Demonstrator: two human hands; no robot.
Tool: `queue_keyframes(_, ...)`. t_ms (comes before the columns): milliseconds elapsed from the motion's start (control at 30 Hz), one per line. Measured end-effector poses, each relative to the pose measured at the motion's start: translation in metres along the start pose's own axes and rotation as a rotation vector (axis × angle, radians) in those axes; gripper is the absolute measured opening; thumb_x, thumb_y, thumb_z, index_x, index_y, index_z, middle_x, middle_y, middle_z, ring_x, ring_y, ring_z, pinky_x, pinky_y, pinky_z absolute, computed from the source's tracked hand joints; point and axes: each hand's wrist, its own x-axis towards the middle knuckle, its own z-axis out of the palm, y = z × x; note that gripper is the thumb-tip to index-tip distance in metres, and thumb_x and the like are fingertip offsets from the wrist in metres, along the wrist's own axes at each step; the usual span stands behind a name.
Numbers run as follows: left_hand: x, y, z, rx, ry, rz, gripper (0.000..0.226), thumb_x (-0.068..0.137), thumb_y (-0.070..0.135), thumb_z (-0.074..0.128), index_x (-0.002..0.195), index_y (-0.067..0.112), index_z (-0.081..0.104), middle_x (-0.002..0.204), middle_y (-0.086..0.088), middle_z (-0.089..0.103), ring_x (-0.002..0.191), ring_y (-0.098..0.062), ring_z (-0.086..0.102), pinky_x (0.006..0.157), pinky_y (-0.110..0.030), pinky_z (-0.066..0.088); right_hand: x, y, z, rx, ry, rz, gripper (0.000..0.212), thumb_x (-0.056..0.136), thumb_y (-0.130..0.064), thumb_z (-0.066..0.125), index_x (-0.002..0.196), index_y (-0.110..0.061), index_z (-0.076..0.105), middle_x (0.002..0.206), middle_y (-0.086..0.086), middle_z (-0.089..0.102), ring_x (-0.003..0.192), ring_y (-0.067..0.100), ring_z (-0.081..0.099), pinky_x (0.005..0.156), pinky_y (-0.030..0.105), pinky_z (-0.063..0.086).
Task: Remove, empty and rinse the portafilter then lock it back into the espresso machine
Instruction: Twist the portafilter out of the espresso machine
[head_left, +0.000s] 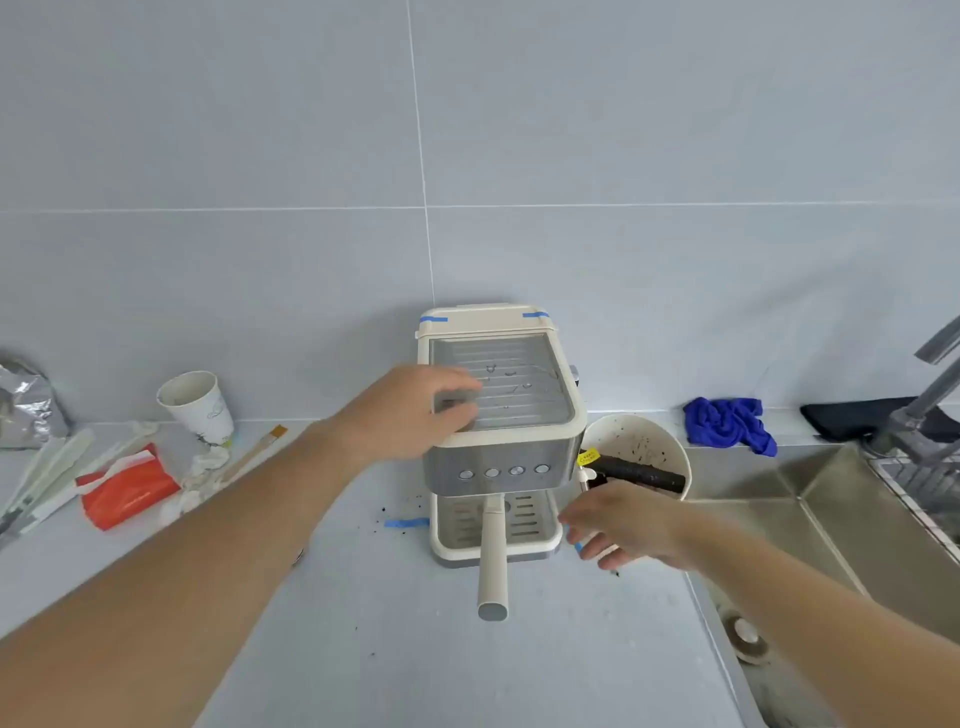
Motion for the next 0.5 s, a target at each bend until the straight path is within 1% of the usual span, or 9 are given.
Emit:
queue_keyframes(33,0.001,0.002,0.004,-0.013,-0.002,0.033,0.031,0.089,0.038,0.06,0.115,0.024,0.067,0.109,0.014,0.061,0.101,-0.001,0.055,0.093,-0.022,0.039,0.002,0.001,0.006,0.059,0.014,0.002,0.026,0.098,-0.024,0.056,0.117,-0.01,0.067,0.108,0.006,0.072,0.086,0.016,0.07,0.075,0.029,0.06)
queue_keyframes(67,0.004,0.003,0.008,0.006,-0.019,0.049,0.033,0.09,0.038,0.06,0.118,0.023,0.066,0.116,0.008,0.064,0.105,-0.007,0.058,0.096,-0.028,0.042,0.005,0.001,0.013,0.125,0.02,0.019,0.026,0.099,-0.026,0.056,0.118,-0.011,0.066,0.108,0.005,0.071,0.086,0.017,0.069,0.076,0.029,0.06)
queue_keyframes(100,0.006,0.003,0.013,0.032,-0.033,0.058,0.036,0.091,0.038,0.059,0.123,0.024,0.063,0.129,0.006,0.061,0.115,-0.011,0.057,0.1,-0.032,0.042,0.008,0.003,0.021,0.166,0.017,0.018,0.027,0.1,-0.027,0.055,0.119,-0.012,0.065,0.108,0.006,0.071,0.086,0.018,0.068,0.077,0.031,0.06)
queue_keyframes(133,0.007,0.004,0.018,0.067,-0.049,0.066,0.039,0.092,0.039,0.057,0.128,0.027,0.059,0.139,0.007,0.054,0.124,-0.01,0.051,0.104,-0.033,0.039,0.011,0.005,0.031,0.207,0.016,0.012,0.027,0.1,-0.029,0.056,0.12,-0.012,0.064,0.109,0.007,0.071,0.086,0.018,0.068,0.079,0.032,0.06)
queue_keyframes(200,0.014,0.002,0.023,0.115,-0.055,0.101,0.043,0.093,0.042,0.054,0.134,0.03,0.054,0.146,0.008,0.047,0.136,-0.006,0.038,0.106,-0.03,0.034,0.018,0.006,0.044,0.295,0.011,0.017,0.027,0.099,-0.033,0.056,0.116,-0.014,0.065,0.108,0.009,0.07,0.083,0.019,0.068,0.081,0.035,0.06)
queue_keyframes(300,0.023,-0.002,0.025,0.165,-0.084,0.107,0.047,0.091,0.05,0.05,0.136,0.034,0.051,0.15,0.008,0.042,0.139,-0.005,0.032,0.106,-0.029,0.032,0.026,0.006,0.06,0.375,-0.033,0.012,0.029,0.098,-0.039,0.057,0.111,-0.016,0.069,0.104,0.01,0.071,0.079,0.018,0.069,0.077,0.032,0.061)
queue_keyframes(400,0.03,-0.004,0.028,0.214,-0.121,0.088,0.054,0.089,0.058,0.049,0.138,0.038,0.047,0.154,0.011,0.034,0.14,-0.01,0.03,0.109,-0.028,0.024,0.032,0.008,0.072,0.442,-0.069,-0.001,0.031,0.1,-0.036,0.053,0.117,-0.015,0.069,0.115,0.016,0.072,0.08,0.018,0.07,0.074,0.029,0.059)
queue_keyframes(467,0.033,-0.006,0.032,0.24,-0.095,0.132,0.054,0.089,0.057,0.049,0.138,0.035,0.048,0.154,0.008,0.035,0.139,-0.012,0.03,0.111,-0.028,0.019,0.038,0.009,0.079,0.508,-0.055,0.003,0.03,0.101,-0.033,0.054,0.121,-0.013,0.066,0.113,0.016,0.071,0.084,0.02,0.071,0.075,0.03,0.058)
queue_keyframes(500,0.034,-0.007,0.034,0.249,-0.075,0.154,0.053,0.089,0.057,0.049,0.137,0.034,0.049,0.154,0.007,0.036,0.139,-0.01,0.03,0.114,-0.03,0.017,0.041,0.01,0.083,0.543,-0.054,0.009,0.031,0.102,-0.032,0.055,0.124,-0.013,0.064,0.111,0.014,0.07,0.087,0.022,0.071,0.076,0.032,0.058)
